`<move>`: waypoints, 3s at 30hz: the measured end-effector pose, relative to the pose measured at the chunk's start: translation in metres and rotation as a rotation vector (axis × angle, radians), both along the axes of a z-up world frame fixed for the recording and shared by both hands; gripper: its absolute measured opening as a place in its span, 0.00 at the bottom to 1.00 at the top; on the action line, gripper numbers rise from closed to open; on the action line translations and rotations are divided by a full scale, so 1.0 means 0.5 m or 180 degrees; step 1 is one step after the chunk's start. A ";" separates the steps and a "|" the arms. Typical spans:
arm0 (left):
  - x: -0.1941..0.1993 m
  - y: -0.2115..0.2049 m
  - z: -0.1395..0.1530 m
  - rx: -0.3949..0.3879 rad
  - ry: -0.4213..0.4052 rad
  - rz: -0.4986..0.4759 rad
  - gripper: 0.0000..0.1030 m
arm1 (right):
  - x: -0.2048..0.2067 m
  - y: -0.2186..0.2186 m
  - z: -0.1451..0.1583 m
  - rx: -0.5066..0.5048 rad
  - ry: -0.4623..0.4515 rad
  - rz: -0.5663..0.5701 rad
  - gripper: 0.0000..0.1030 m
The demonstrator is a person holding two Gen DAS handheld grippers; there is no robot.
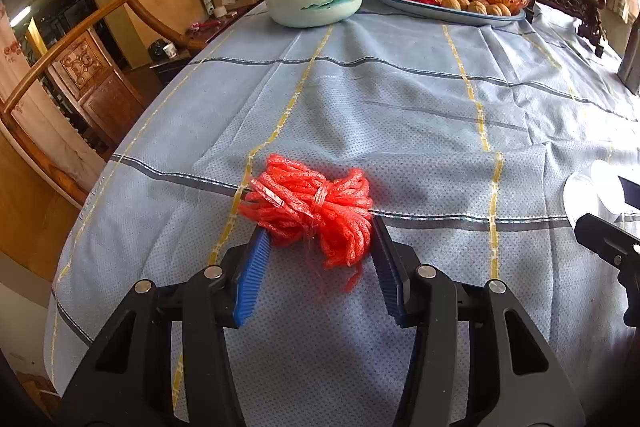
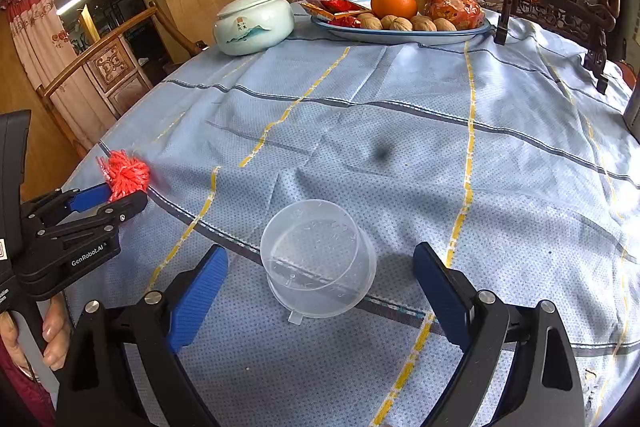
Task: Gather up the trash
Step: 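Grasp the red string with the left tool while the right tool grasps the clear bowl, then carry string and bowl to the red wastebasket and open the left tool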
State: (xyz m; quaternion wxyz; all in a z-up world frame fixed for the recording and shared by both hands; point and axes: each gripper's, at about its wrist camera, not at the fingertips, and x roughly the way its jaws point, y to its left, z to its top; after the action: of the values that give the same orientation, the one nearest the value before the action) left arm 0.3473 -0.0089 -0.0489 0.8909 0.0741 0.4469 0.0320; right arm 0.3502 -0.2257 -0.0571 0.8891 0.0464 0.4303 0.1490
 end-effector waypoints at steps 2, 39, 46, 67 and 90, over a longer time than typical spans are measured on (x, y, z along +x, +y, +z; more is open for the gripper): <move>0.004 0.015 0.001 -0.0166 0.0050 0.0025 0.50 | 0.000 0.001 0.000 -0.0004 0.0000 -0.0001 0.89; 0.044 0.039 0.030 -0.0366 -0.0158 0.0128 0.72 | -0.001 0.002 0.000 -0.0005 -0.0001 0.0003 0.90; 0.045 0.064 0.025 -0.0698 -0.0059 0.0109 0.49 | -0.003 -0.001 0.002 0.0028 -0.0017 -0.0007 0.89; 0.038 0.024 0.010 -0.0538 0.0071 -0.0079 0.52 | 0.003 0.016 0.006 -0.0060 -0.0057 0.0034 0.52; -0.159 0.071 0.145 -0.0460 -0.0830 0.0107 0.52 | -0.076 0.025 0.106 0.0095 -0.0567 0.0220 0.52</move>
State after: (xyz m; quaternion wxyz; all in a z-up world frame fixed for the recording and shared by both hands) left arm 0.2680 0.0263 0.0236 0.9438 -0.0025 0.3297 0.0240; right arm 0.3122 -0.2133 -0.0039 0.9174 0.0313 0.3486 0.1894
